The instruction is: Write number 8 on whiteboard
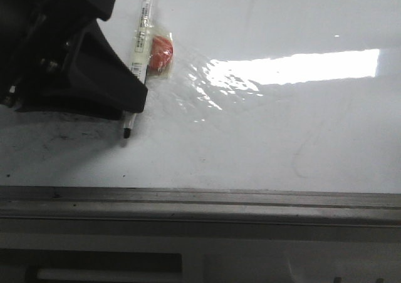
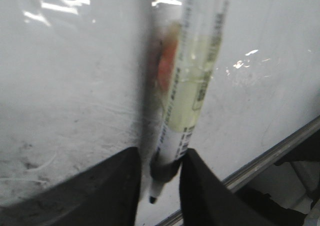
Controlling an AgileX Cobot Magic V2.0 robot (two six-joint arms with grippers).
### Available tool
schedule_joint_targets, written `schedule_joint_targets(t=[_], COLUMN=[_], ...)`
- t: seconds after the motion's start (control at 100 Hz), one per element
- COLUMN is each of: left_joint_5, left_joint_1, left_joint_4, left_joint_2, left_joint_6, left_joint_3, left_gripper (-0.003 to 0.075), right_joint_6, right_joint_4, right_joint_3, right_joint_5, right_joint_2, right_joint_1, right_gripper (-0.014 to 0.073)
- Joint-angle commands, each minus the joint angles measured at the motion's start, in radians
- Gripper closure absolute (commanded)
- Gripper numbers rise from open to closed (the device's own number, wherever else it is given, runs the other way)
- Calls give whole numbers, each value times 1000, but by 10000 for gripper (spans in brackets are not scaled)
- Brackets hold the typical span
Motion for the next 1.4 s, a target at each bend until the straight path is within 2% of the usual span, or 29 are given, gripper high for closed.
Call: schedule_joint_targets(t=[0.0, 0.01, 0.09, 0.23, 0.32, 0.39, 0.49, 0.6, 0.84, 0.94, 1.23, 1.39], left_joint_5=[-37, -33, 28, 183, 290, 356, 404, 415, 524, 579, 580, 580], left_joint_1=[2, 2, 2, 2, 2, 2, 2, 2, 2, 2, 2, 2], left_joint_4=[-21, -21, -19, -21, -49, -91, -184, -290, -347, -351, -362, -362], left_joint_2=[-6, -9, -28, -95, -153, -195, -236, -245, -225, -213, -210, -210], left_joint_6=[9, 13, 68, 226, 397, 580, 821, 954, 1034, 1081, 1090, 1090], left_joint_3=[-22, -22, -22, -22, -22, -22, -22, -22, -22, -22, -22, -22], left_gripper=[723, 743, 741, 741, 741, 741, 741, 741, 741, 741, 741, 741], right_joint_6=[-7, -7, -43, -226, -431, -606, -831, -984, -1266, -1337, -1344, -1344], right_joint_4=[23, 23, 48, 163, 303, 438, 604, 731, 953, 1016, 1030, 1037], right_joint_3=[-33, -33, -33, -52, -64, -64, -64, -64, -75, -122, -226, -230], right_joint_5=[-69, -69, -60, -3, 27, 47, 73, 68, -4, -4, 138, 143], right_joint_2=[13, 13, 13, 15, 19, 31, 72, 142, 299, 360, 537, 590], right_joint_1=[8, 13, 48, 134, 200, 251, 321, 392, 490, 503, 504, 504], right_gripper=[104, 104, 104, 104, 104, 104, 104, 104, 104, 104, 104, 105])
